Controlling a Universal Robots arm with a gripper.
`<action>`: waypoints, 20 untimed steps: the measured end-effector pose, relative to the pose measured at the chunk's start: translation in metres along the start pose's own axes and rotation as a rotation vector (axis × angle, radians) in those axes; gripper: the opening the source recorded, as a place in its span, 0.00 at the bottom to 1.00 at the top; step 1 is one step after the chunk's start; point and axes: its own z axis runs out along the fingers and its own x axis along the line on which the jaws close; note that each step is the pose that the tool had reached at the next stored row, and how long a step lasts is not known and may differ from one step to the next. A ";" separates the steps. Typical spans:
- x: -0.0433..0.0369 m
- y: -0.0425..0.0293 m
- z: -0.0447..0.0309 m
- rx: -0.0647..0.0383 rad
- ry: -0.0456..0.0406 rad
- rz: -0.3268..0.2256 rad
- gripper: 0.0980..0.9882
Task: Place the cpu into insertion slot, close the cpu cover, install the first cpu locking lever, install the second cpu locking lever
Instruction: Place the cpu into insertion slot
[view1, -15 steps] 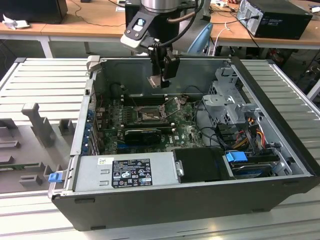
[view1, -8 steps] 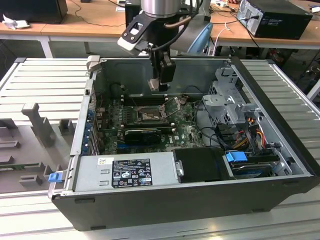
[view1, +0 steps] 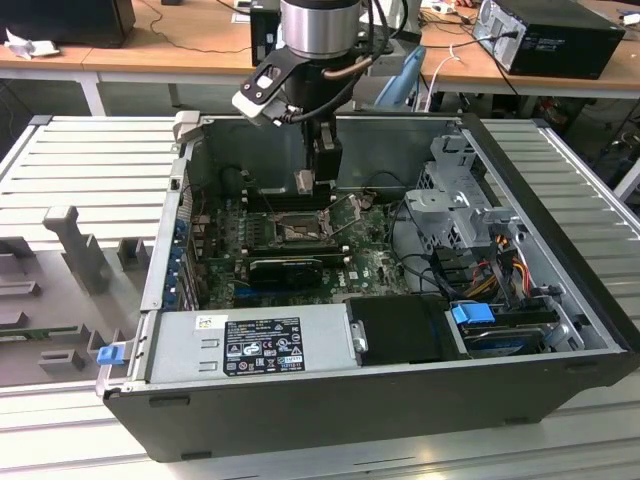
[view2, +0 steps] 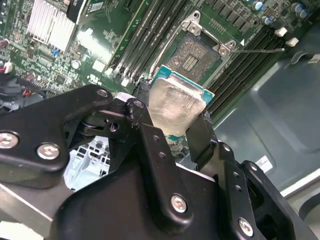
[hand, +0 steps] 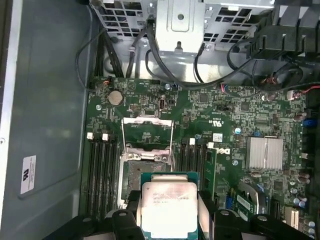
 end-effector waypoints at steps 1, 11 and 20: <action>0.0000 -0.0008 0.0018 0.000 -0.0001 0.000 0.49; -0.0001 -0.0074 0.0250 -0.001 0.0000 0.000 0.49; 0.0175 -0.0140 0.0521 -0.002 -0.0008 0.011 0.49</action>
